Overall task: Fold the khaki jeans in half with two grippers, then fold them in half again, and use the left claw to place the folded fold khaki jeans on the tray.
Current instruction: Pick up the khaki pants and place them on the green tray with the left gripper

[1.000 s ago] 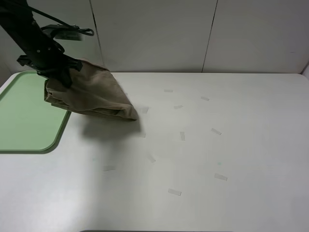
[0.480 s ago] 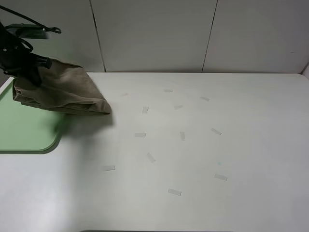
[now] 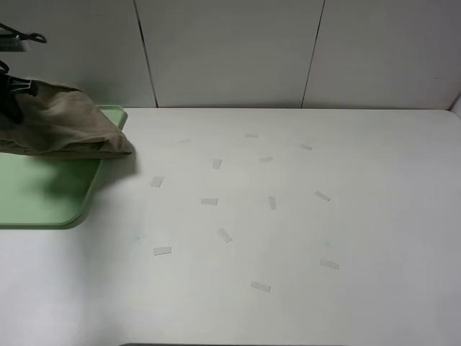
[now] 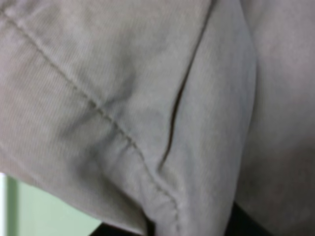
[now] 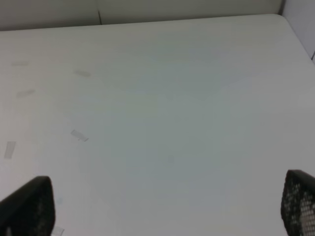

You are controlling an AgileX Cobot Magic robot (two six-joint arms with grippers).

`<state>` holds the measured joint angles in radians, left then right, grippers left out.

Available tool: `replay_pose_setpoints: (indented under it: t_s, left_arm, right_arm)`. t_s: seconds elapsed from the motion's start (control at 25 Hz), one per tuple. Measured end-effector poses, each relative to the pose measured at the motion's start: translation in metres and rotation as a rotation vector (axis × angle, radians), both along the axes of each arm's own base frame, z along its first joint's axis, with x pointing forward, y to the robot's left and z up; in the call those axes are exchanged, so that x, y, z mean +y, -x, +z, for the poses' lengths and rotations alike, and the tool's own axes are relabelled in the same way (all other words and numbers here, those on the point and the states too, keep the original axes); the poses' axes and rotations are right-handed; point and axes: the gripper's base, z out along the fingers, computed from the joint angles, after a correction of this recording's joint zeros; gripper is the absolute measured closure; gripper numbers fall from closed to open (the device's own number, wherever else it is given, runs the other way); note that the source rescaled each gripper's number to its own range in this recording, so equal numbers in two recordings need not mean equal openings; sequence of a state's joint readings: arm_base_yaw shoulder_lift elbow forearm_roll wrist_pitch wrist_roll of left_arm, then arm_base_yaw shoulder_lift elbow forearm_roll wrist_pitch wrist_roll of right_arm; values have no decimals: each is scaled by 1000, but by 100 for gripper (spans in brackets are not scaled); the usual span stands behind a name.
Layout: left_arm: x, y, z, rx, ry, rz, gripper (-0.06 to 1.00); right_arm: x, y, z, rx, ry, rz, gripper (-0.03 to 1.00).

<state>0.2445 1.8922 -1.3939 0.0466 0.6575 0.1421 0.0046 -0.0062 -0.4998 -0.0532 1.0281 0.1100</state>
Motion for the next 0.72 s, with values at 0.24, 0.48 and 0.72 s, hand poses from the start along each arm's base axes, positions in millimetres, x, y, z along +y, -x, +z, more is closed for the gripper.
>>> replay_pose_setpoints:
  t_s: [0.24, 0.48, 0.72]
  left_arm:
    - [12, 9, -10, 36, -13, 28, 87]
    - [12, 24, -33, 102, -34, 15, 88]
    - [19, 30, -37, 144, -133, -19, 88]
  right_arm:
    - [0, 0, 0, 0, 0, 0, -3]
    - [0, 0, 0, 0, 0, 0, -3]
    - [0, 0, 0, 0, 0, 0, -3]
